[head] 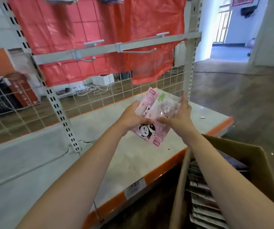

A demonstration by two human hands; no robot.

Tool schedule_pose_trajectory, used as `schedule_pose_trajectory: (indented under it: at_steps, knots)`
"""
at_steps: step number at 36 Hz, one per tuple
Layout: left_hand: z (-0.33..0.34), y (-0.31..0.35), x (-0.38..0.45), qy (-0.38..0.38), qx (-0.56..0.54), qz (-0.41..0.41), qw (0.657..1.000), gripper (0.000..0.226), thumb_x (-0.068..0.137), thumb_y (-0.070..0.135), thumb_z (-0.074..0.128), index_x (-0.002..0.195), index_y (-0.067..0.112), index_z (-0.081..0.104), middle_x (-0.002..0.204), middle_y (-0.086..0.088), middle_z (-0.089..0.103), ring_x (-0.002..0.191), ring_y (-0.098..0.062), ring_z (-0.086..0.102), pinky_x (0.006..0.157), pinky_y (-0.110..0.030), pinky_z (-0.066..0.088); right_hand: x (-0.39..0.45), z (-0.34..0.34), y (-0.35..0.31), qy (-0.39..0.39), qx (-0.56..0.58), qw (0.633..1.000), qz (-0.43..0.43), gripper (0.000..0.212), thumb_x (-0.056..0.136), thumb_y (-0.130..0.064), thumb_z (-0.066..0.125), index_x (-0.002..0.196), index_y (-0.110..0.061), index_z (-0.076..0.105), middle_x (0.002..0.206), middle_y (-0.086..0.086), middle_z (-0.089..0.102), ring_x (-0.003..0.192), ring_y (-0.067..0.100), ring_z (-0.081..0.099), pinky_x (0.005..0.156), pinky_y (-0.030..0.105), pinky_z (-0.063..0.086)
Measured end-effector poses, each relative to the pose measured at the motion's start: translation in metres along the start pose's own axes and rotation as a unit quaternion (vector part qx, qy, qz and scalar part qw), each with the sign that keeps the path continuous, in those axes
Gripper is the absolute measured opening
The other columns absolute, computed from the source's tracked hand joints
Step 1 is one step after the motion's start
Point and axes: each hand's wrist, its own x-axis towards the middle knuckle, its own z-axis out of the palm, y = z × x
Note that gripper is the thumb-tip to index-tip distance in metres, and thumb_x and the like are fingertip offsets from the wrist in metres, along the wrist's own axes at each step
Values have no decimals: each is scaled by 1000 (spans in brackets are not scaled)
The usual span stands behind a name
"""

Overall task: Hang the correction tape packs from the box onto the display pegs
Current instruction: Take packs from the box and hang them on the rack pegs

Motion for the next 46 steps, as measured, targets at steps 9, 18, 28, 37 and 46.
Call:
schedule_pose_trajectory:
  at_steps: [9, 18, 28, 37, 46]
  knots:
    - [38, 10, 20, 22, -32, 35, 999, 69, 70, 13, 84, 130, 12, 50, 121, 3, 53, 107, -19, 53, 73, -28, 47, -14, -60, -1, 59, -152, 981, 102, 79, 72, -42, 81, 134, -11, 45, 130, 10, 54, 120, 27, 50, 96, 39, 45]
    - [47, 12, 36, 95, -232, -13, 968, 18, 90, 29, 65, 101, 16, 57, 111, -11, 66, 109, -37, 62, 90, -49, 49, -16, -77, -7, 109, 201, 962, 150, 25, 82, -15, 70, 106, -17, 65, 111, 10, 69, 107, 30, 62, 78, 39, 55]
    - [67, 26, 26, 70, -264, 22, 962, 19, 95, 29, 58, 110, 17, 53, 115, -3, 64, 104, -24, 61, 83, -36, 48, -14, -39, -23, 128, 408, 887, 174, 13, 89, -3, 61, 101, -6, 61, 105, 8, 65, 81, 16, 64, 68, 24, 53]
    - [61, 36, 12, 122, -209, 86, 966, 23, 88, 26, 68, 102, 18, 52, 97, 6, 64, 93, -14, 62, 75, -29, 53, -22, -50, -11, 21, 182, 973, 137, 51, 80, 0, 72, 122, -13, 47, 112, 15, 61, 87, 27, 68, 67, 34, 57]
    - [11, 94, -3, 201, -139, 218, 945, 33, 77, 43, 75, 97, 25, 56, 94, 11, 62, 91, -5, 60, 83, -32, 51, 0, -29, -71, -121, 177, 975, 61, 12, 89, -5, 61, 92, -16, 60, 76, -11, 70, 71, 4, 65, 67, 20, 51]
